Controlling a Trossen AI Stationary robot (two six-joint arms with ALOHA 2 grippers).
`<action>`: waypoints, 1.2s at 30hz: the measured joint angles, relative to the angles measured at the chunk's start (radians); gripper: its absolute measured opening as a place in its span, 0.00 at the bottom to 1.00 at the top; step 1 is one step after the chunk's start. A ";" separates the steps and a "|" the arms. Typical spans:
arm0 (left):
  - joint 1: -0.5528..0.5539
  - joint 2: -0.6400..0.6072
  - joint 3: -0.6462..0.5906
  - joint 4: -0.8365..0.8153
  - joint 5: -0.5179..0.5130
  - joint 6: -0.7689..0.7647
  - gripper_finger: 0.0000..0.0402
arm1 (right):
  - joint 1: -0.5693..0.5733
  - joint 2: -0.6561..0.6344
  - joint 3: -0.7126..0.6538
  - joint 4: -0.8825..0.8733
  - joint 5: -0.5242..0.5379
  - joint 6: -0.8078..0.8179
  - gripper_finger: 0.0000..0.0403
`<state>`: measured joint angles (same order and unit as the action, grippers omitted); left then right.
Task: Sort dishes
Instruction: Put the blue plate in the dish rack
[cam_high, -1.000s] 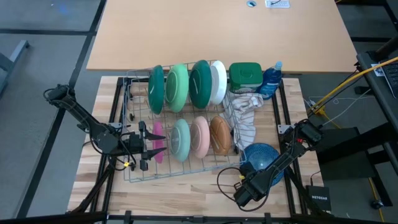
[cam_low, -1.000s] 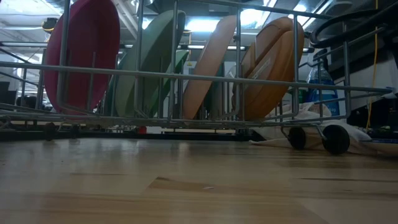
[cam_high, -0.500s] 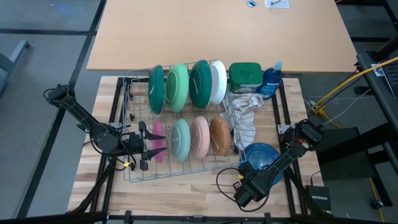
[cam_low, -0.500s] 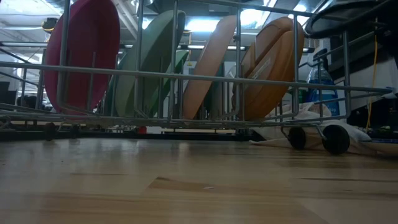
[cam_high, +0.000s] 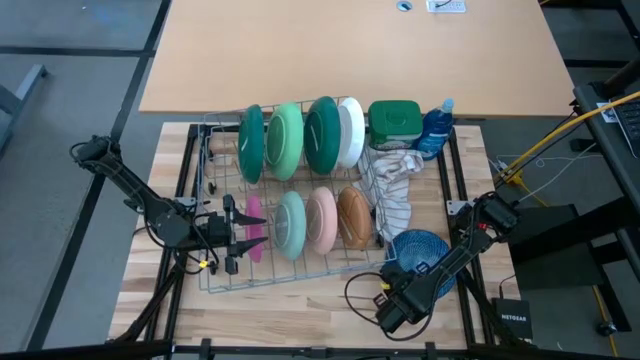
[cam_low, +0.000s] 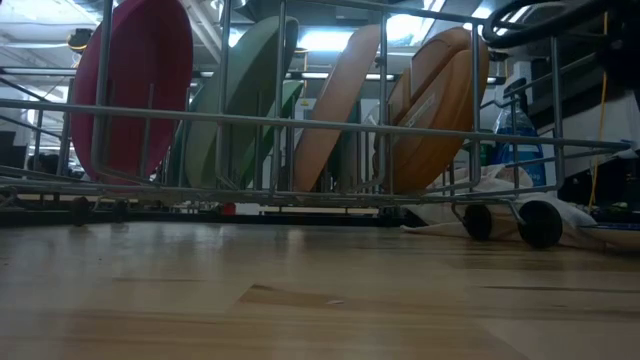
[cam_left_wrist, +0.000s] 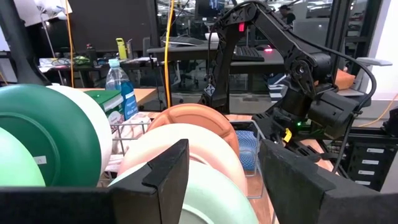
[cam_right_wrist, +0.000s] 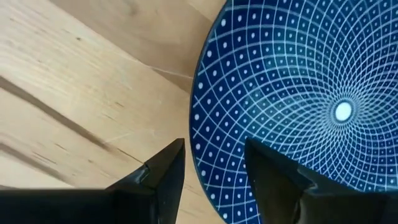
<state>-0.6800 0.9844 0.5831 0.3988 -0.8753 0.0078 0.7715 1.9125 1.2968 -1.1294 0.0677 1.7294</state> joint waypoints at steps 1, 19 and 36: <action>0.000 0.000 0.000 0.000 0.000 0.000 0.46 | 0.000 0.001 0.000 -0.001 0.006 0.000 0.42; 0.000 0.000 0.000 0.000 0.000 0.000 0.46 | 0.000 0.085 -0.001 -0.051 0.019 0.000 0.42; 0.000 0.000 0.000 0.000 0.000 0.000 0.46 | 0.001 0.121 0.003 -0.064 0.023 0.000 0.42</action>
<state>-0.6804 0.9844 0.5831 0.3988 -0.8753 0.0078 0.7727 2.0331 1.2999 -1.1939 0.0908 1.7294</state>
